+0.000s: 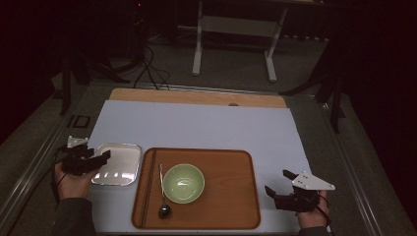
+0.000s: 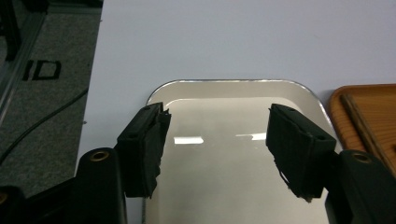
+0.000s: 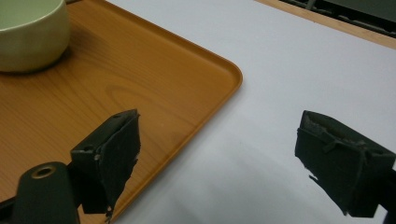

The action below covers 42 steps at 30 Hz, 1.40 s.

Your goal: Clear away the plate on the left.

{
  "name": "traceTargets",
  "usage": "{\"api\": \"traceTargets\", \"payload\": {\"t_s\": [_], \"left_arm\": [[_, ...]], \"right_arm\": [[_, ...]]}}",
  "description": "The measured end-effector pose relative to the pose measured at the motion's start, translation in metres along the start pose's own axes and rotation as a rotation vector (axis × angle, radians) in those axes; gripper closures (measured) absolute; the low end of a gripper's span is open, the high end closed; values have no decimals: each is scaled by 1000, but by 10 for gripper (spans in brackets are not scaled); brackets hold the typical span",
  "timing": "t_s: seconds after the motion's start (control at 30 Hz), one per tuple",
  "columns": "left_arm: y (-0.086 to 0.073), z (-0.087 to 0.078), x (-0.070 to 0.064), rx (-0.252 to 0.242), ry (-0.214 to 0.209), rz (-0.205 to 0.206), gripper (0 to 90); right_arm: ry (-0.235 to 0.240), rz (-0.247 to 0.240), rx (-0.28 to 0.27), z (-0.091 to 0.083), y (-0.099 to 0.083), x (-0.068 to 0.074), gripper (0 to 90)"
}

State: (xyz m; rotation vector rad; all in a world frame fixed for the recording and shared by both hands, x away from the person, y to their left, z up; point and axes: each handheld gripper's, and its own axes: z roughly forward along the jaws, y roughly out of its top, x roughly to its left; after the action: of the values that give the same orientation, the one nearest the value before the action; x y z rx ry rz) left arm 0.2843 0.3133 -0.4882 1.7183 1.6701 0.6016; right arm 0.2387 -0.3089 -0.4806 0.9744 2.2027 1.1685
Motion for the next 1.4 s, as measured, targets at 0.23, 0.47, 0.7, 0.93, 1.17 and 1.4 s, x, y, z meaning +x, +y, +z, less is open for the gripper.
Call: {"api": "traceTargets", "payload": {"t_s": [0.23, 0.47, 0.7, 0.93, 1.17, 1.4], "left_arm": [[-2, 6, 8, 36, 37, -28, 440], [-5, 9, 15, 65, 51, -73, 510], [-8, 14, 20, 95, 47, -93, 582], [-10, 16, 24, 113, 58, -109, 626], [-12, 18, 27, 150, 78, -125, 692], [-16, 17, 38, 182, 68, -169, 768]], "right_arm": [[0, 0, 2, 0, 0, 0, 135], [1, -1, 3, 0, 0, 0, 134], [1, -2, 5, 1, 0, 0, 134], [2, -2, 4, 1, 0, 0, 134], [3, -2, 5, 1, 0, 1, 134], [4, -1, 6, 1, 0, 1, 134]]}}
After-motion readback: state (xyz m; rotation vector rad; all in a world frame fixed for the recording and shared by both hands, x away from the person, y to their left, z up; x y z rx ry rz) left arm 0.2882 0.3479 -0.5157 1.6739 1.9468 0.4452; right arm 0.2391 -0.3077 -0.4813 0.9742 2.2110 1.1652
